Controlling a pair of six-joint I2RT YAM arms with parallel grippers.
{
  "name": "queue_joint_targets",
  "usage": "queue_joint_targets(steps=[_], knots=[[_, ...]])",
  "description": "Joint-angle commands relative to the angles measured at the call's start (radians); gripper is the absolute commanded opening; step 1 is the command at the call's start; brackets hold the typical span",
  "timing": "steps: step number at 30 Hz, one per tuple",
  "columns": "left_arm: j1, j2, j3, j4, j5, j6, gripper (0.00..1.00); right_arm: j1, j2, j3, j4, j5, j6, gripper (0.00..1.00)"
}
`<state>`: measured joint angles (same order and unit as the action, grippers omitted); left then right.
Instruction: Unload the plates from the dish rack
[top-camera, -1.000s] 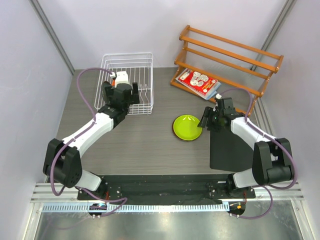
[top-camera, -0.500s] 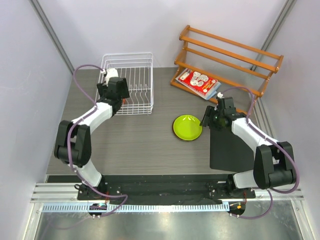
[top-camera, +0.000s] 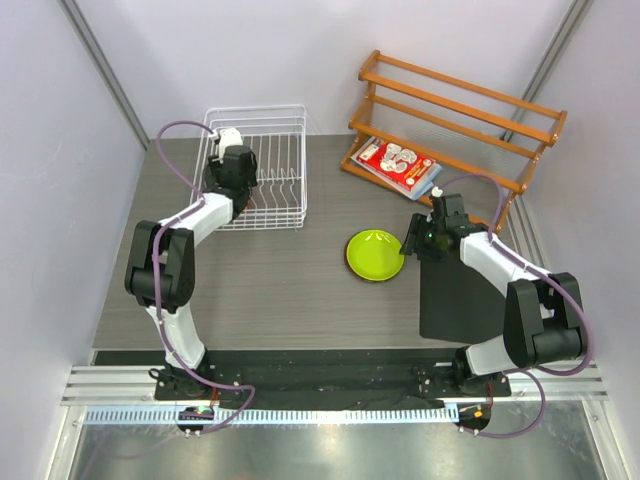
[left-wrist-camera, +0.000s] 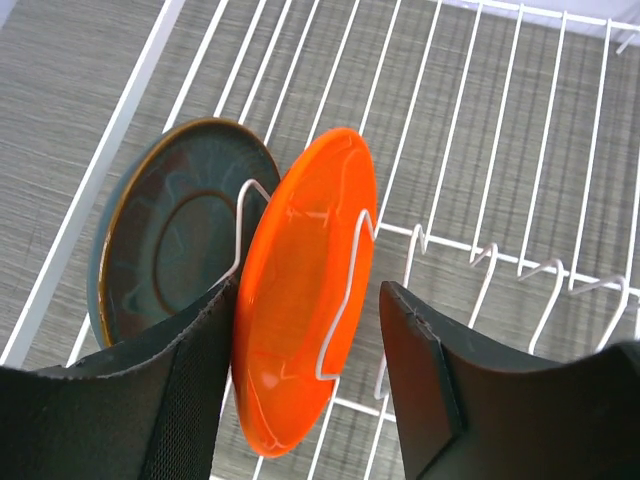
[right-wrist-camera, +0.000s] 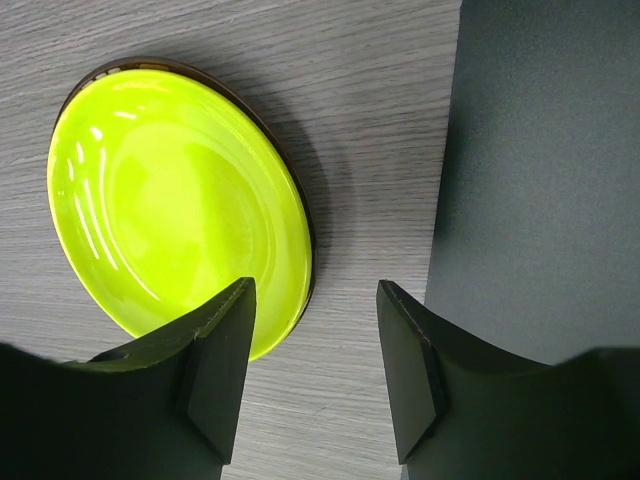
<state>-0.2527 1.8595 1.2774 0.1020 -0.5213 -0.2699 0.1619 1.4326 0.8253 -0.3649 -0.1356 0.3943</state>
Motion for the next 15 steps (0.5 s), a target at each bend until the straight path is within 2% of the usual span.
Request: queue_joint_targets(steps=[1,3,6,9,10,12,13,15], knots=[[0.009,0.01,0.042,0.051,-0.049,0.008,0.57,0.007,0.011,0.037,0.023,-0.002,-0.014,0.57],[0.009,0.012,0.036,0.056,-0.057,0.005,0.51,0.007,0.011,0.037,0.023,-0.006,-0.015,0.57],[0.01,0.018,0.03,0.056,-0.062,0.0,0.49,0.007,0.014,0.035,0.023,-0.004,-0.017,0.57],[0.01,0.02,0.028,0.056,-0.062,-0.005,0.41,0.005,0.014,0.032,0.023,-0.006,-0.018,0.57],[0.01,0.02,0.028,0.05,-0.062,-0.003,0.31,0.007,0.015,0.032,0.023,-0.007,-0.018,0.57],[0.01,0.021,0.03,0.045,-0.062,-0.006,0.23,0.007,0.015,0.034,0.023,-0.013,-0.02,0.57],[0.01,0.021,0.033,0.033,-0.069,-0.011,0.14,0.007,0.015,0.035,0.023,-0.015,-0.02,0.57],[0.01,0.014,0.03,0.03,-0.069,-0.025,0.09,0.007,0.014,0.035,0.023,-0.018,-0.02,0.56]])
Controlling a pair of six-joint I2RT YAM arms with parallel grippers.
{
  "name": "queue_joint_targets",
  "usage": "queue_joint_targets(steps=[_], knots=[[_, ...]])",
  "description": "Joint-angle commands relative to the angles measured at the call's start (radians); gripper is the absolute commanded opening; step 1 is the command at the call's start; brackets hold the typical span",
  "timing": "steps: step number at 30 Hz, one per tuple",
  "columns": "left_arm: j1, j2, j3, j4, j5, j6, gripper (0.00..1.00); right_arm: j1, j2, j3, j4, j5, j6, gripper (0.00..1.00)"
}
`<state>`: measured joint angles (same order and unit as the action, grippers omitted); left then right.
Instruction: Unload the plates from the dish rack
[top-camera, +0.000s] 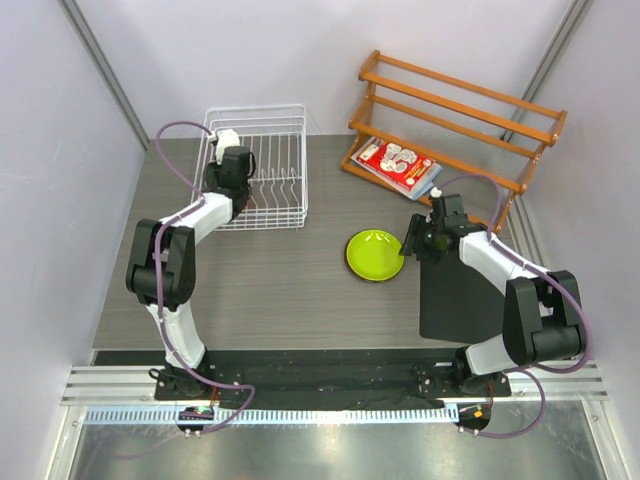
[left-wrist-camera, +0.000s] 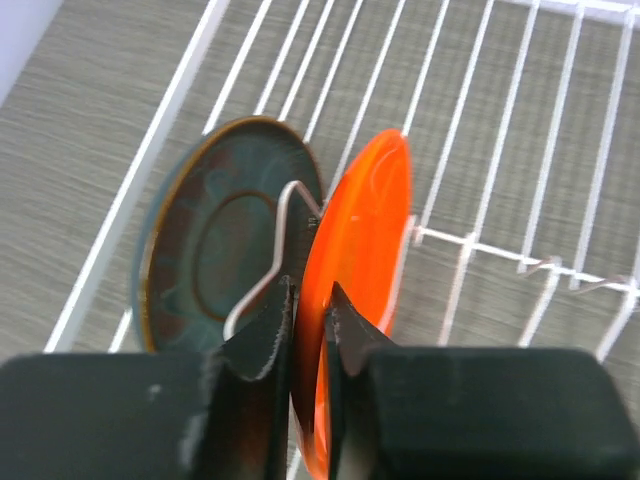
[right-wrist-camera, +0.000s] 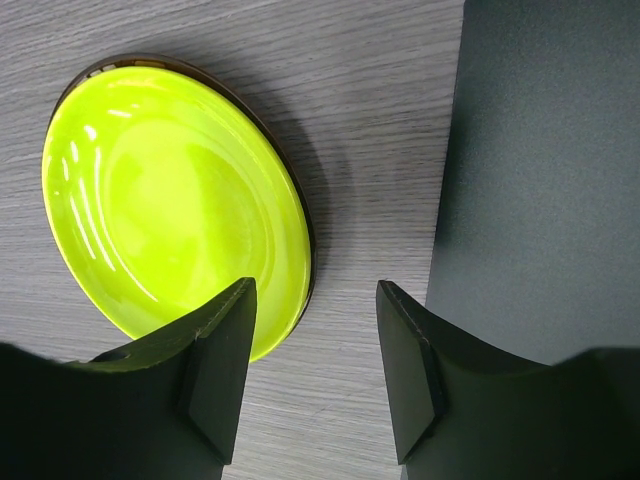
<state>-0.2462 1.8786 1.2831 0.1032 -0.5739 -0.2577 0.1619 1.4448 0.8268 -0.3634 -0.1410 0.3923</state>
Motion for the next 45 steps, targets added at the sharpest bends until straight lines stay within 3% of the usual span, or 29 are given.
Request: queue_joint_targets(steps=[1,21,24,25,31,35,45], knots=[[0.004,-0.01,0.021,0.029,-0.012,-0.046,0.02,0.008,0.002,0.034,0.021,-0.012,-0.018,0.56],[-0.054,-0.305,-0.01,-0.042,-0.103,0.101,0.0,0.031,-0.093,0.035,0.017,0.0,-0.013,0.58],[-0.057,-0.367,-0.022,-0.1,0.027,0.025,0.0,0.031,-0.122,0.052,0.024,-0.026,-0.015,0.58],[-0.062,-0.381,-0.045,-0.121,0.146,0.006,0.0,0.03,-0.13,0.057,0.041,-0.043,-0.013,0.58],[-0.11,-0.426,-0.136,-0.108,0.468,-0.184,0.0,0.034,-0.141,0.058,0.188,-0.222,0.045,0.59],[-0.139,-0.412,-0.229,0.07,0.707,-0.31,0.0,0.036,-0.129,0.054,0.3,-0.333,0.143,0.6],[-0.209,-0.32,-0.284,0.288,0.908,-0.486,0.0,0.044,-0.092,0.015,0.504,-0.451,0.233,0.61]])
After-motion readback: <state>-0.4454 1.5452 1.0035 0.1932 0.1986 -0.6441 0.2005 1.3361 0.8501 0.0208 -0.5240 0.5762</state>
